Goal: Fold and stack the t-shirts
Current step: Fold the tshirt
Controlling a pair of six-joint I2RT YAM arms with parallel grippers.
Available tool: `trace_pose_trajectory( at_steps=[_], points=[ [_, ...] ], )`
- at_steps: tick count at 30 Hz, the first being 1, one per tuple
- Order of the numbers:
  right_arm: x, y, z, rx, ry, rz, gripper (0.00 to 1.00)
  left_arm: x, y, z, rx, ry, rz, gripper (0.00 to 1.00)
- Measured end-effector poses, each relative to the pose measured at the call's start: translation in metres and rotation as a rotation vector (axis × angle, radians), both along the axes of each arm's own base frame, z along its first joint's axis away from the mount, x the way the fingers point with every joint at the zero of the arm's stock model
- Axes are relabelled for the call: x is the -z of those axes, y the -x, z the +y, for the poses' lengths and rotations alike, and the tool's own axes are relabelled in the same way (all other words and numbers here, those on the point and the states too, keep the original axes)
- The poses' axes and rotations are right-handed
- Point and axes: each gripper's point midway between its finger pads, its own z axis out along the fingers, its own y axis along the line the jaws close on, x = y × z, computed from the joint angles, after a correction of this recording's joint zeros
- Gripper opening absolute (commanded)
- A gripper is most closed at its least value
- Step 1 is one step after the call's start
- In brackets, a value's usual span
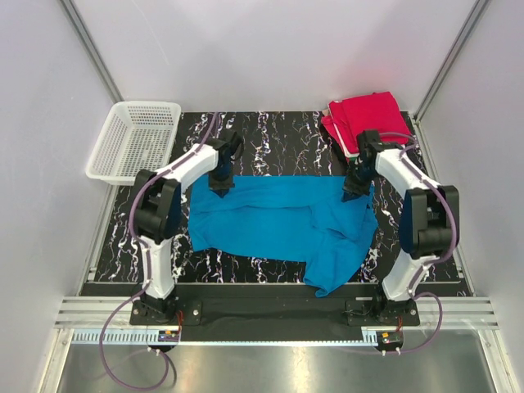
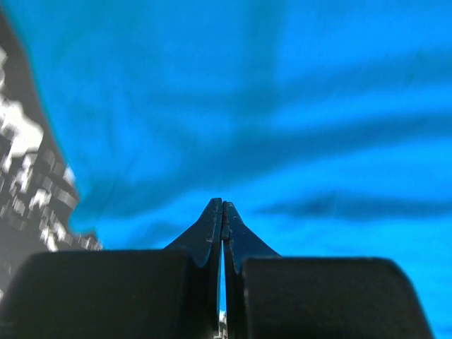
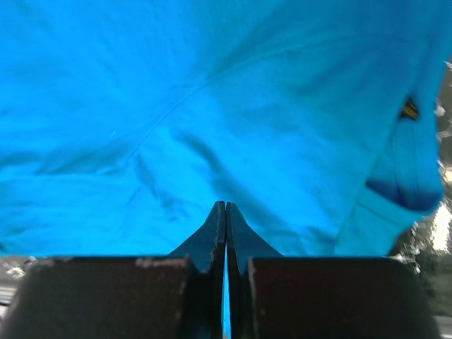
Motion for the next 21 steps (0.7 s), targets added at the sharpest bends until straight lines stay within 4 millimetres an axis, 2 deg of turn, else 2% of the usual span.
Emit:
trace_pose_trajectory(
  at_steps=[4,9,14,17,21],
  points=[
    [0.026,-0.005,0.007,-0.024,0.029,0.053,0.00,0.017,-0.017,-0.002,0.018,0.015,0.018,0.00],
    [0.052,-0.023,0.017,-0.051,0.064,0.082,0.00,0.028,-0.037,0.011,-0.025,0.054,0.030,0.00],
    [0.062,-0.038,0.022,-0.058,0.075,0.088,0.00,0.040,-0.047,0.022,-0.058,0.064,0.058,0.00],
    [0.066,-0.048,0.020,-0.060,0.096,0.094,0.00,0.040,-0.053,0.018,-0.048,0.070,0.052,0.00],
    [0.067,-0.052,0.018,-0.068,0.112,0.111,0.00,0.041,-0.057,0.015,-0.039,0.067,0.061,0.00]
  ],
)
